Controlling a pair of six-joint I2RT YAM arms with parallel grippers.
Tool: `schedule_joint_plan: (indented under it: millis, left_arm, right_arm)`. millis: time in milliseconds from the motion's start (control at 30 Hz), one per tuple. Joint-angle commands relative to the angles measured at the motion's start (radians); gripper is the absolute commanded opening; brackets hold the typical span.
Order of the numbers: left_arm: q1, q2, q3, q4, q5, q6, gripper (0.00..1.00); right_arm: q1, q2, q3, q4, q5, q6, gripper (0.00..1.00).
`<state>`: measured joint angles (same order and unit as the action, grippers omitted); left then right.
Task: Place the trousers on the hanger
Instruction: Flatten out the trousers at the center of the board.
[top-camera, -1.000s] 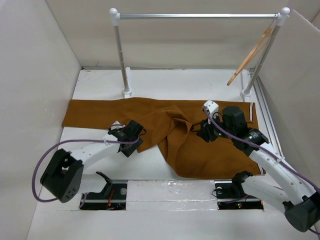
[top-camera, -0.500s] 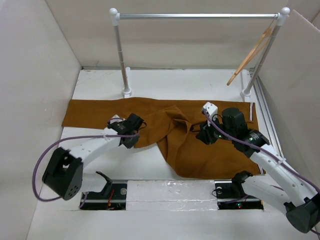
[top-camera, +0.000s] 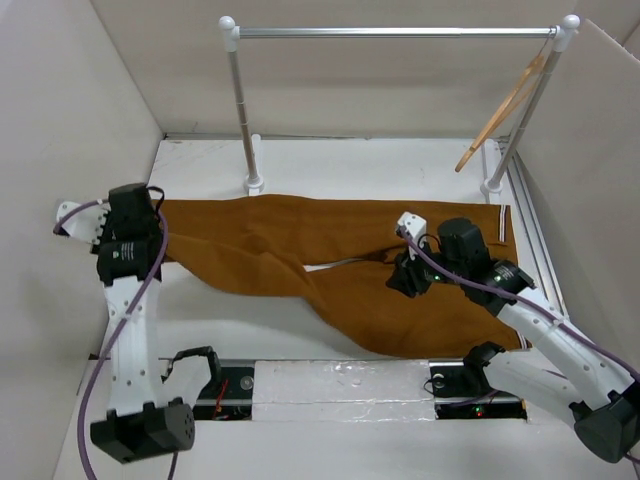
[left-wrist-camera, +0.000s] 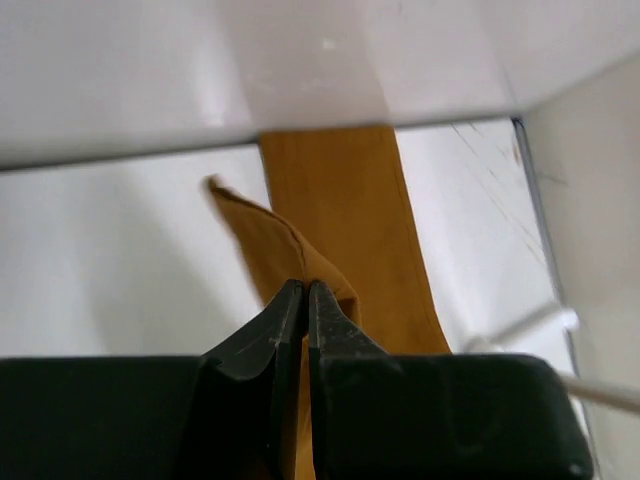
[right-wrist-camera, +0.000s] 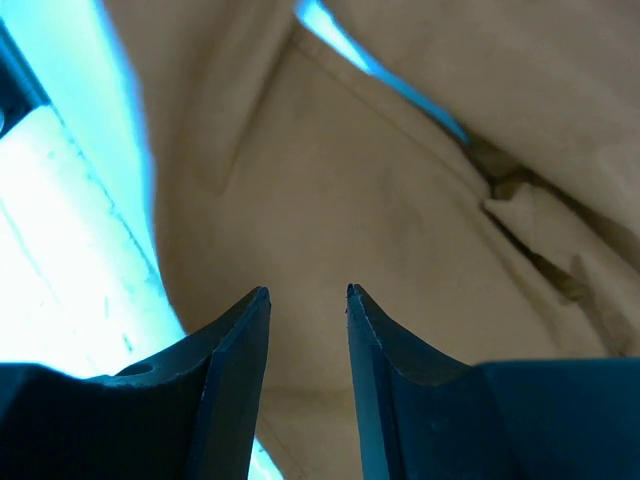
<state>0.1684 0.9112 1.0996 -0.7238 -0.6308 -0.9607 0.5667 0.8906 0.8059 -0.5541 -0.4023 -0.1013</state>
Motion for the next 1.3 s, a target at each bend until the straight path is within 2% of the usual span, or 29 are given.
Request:
schedule_joint_plan:
  millis: [0, 67, 100, 233, 400, 500, 567, 600, 667, 767, 833, 867, 900, 933, 967, 1000, 1033, 1067, 1100, 1233, 1267]
  left_arm:
    - [0.006, 0.13, 0.097, -0.048, -0.184, 0.066, 0.0]
    - [0.006, 0.205, 0.127, -0.121, -0.292, 0.024, 0.0]
    - [0.006, 0.206, 0.128, -0.121, -0.293, 0.014, 0.0]
    - [0.006, 0.201, 0.121, -0.132, -0.453, 0.04, 0.0]
    - [0.006, 0.221, 0.158, -0.155, -0.426, 0.045, 0.0]
    - [0.006, 0.195, 0.14, -0.094, -0.388, 0.109, 0.0]
    - [0.006, 0.199, 0.154, -0.083, -0.374, 0.131, 0.0]
    - [0.006, 0.206, 0.163, -0.072, -0.347, 0.158, 0.0]
    - [0.006, 0.201, 0.186, -0.065, -0.323, 0.171, 0.0]
    - [0.006, 0.151, 0.157, -0.059, -0.27, 0.142, 0.0]
    - [0.006, 0.112, 0.131, -0.049, -0.27, 0.128, 0.0]
    - [0.006, 0.104, 0.131, -0.057, -0.279, 0.117, 0.0]
    - [0.006, 0.086, 0.134, -0.074, -0.282, 0.105, 0.0]
    - [0.006, 0.075, 0.141, -0.074, -0.277, 0.097, 0.0]
    - [0.006, 0.066, 0.146, -0.075, -0.271, 0.085, 0.07]
    - [0.006, 0.048, 0.152, -0.075, -0.251, 0.074, 0.21]
    - [-0.003, 0.038, 0.169, -0.075, -0.239, 0.067, 0.28]
    - [-0.003, 0.032, 0.177, -0.069, -0.228, 0.066, 0.31]
    - [-0.03, 0.017, 0.184, -0.057, -0.219, 0.069, 0.41]
    - [-0.053, -0.008, 0.226, -0.055, -0.193, 0.07, 0.43]
    - [-0.073, -0.011, 0.226, -0.055, -0.185, 0.071, 0.43]
  right_arm:
    - [0.019, -0.01, -0.014, -0.004, -0.059, -0.024, 0.43]
    - [0.019, -0.009, -0.016, -0.048, -0.07, -0.061, 0.44]
    - [0.019, -0.007, -0.016, -0.049, -0.07, -0.073, 0.44]
    - [0.01, -0.025, -0.013, -0.125, -0.021, -0.106, 0.44]
    - [-0.008, -0.036, -0.031, -0.133, -0.012, -0.101, 0.52]
    - [-0.018, -0.027, -0.027, -0.144, 0.019, -0.095, 0.52]
    - [-0.063, -0.019, -0.021, -0.147, 0.036, -0.087, 0.43]
    - [-0.085, -0.013, -0.016, -0.139, 0.055, -0.071, 0.25]
    - [-0.168, -0.01, -0.022, -0.112, 0.059, -0.054, 0.01]
    - [-0.279, 0.03, -0.033, -0.038, 0.028, -0.038, 0.0]
    - [-0.31, 0.085, -0.016, -0.007, -0.006, -0.04, 0.0]
    - [-0.32, 0.103, -0.004, -0.016, -0.001, -0.041, 0.04]
    - [-0.32, 0.12, 0.002, -0.006, 0.009, -0.038, 0.16]
    - [-0.32, 0.146, -0.004, 0.009, 0.008, -0.034, 0.21]
    - [-0.309, 0.16, -0.013, 0.037, -0.012, -0.026, 0.26]
    - [-0.262, 0.178, -0.017, 0.112, -0.042, -0.025, 0.34]
    - [-0.222, 0.204, -0.014, 0.137, -0.103, -0.029, 0.37]
    - [-0.173, 0.279, 0.025, 0.157, -0.118, -0.041, 0.4]
    - [-0.057, 0.324, 0.053, 0.177, -0.121, -0.067, 0.43]
    - [0.174, 0.562, 0.263, 0.204, -0.069, -0.127, 0.44]
    - [0.195, 0.606, 0.3, 0.226, -0.078, -0.12, 0.44]
